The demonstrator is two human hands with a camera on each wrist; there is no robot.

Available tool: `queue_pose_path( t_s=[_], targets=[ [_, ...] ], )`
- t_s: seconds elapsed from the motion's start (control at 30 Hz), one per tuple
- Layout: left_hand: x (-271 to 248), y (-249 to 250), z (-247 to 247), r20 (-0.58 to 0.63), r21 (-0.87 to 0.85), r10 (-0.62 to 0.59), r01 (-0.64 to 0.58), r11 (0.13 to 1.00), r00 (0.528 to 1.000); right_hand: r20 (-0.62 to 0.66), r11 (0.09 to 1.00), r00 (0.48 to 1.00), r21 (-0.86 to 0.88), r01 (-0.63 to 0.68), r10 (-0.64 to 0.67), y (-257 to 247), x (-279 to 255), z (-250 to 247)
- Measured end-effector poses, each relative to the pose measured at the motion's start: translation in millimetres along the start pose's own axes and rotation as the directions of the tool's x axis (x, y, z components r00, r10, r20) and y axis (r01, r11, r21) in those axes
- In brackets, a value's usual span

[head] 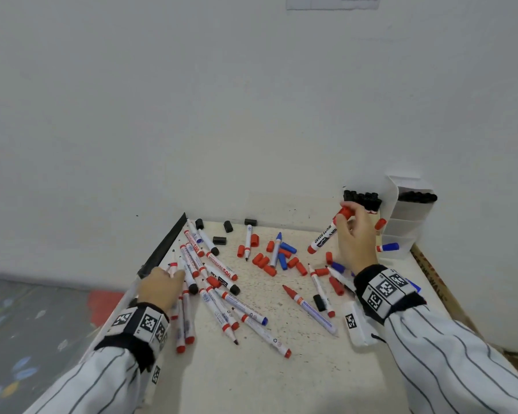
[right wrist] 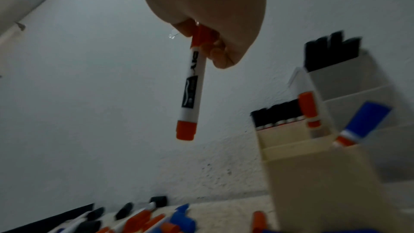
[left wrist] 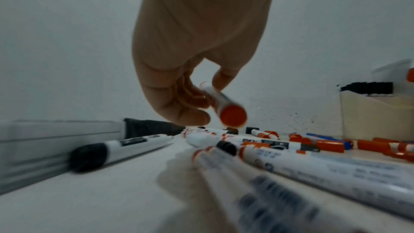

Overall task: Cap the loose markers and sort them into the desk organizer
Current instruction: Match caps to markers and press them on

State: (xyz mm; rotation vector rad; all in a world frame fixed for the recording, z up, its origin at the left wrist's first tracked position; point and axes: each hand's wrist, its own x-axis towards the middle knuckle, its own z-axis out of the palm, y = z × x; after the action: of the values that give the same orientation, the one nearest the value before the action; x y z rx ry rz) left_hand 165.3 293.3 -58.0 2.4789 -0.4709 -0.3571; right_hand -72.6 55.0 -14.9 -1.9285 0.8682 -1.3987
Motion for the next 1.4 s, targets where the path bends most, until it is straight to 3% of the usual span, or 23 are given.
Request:
queue_pose_path(
  t_s=[0.13, 0.27, 0.37, 0.47, 0.63, 0.77, 1.07, 1.23, 1.33, 1.4],
  targets=[
    [-10, 39, 9, -0.093, -0.255, 0.128, -0.148, 0.956, 0.987, -0.197, 0.996, 0.978, -0.058, 0.064, -0.074, 8, 13, -48],
    [-13, 71, 32, -0.06, -0.308, 0.223, -0.231, 0.923, 0.973, -0.342, 0.971, 0.923, -0.215, 0.108, -0.178, 23, 25, -96],
    [-18, 87, 50, 0.023, -0.366, 0.209, -0.186, 0.912, 0.978, -0.39, 0.962, 0.91, -0.272, 0.035, -0.143, 44, 30, -124],
    [-21, 95, 65, 0.103, -0.418, 0.171, -0.113, 0.901, 0.98, -0.349, 0.941, 0.934, -0.336, -0.046, -0.08, 70, 29, -136],
    [-22, 102, 75, 0.19, -0.44, 0.152, -0.054, 0.896, 0.97, -0.197, 0.915, 0.98, -0.396, -0.073, -0.007, 103, 30, -133],
    [-20, 104, 76, 0.222, -0.453, 0.15, -0.034, 0.891, 0.963, -0.159, 0.887, 0.987, -0.458, -0.066, -0.008, 119, 36, -123],
    [-18, 106, 77, 0.282, -0.45, 0.139, 0.002, 0.893, 0.949, -0.158, 0.83, 0.979, -0.523, -0.195, 0.131, 141, 51, -109],
    [-21, 103, 77, 0.338, -0.447, 0.133, 0.035, 0.894, 0.932, -0.068, 0.816, 0.98, -0.545, -0.193, 0.186, 139, 48, -105],
    [-22, 102, 74, 0.367, -0.449, 0.139, 0.044, 0.893, 0.92, -0.141, 0.823, 0.965, -0.504, -0.264, 0.223, 130, 45, -103],
    [-22, 100, 72, 0.373, -0.457, 0.138, 0.053, 0.888, 0.918, -0.252, 0.847, 0.953, -0.456, -0.273, 0.171, 122, 43, -101]
  ],
)
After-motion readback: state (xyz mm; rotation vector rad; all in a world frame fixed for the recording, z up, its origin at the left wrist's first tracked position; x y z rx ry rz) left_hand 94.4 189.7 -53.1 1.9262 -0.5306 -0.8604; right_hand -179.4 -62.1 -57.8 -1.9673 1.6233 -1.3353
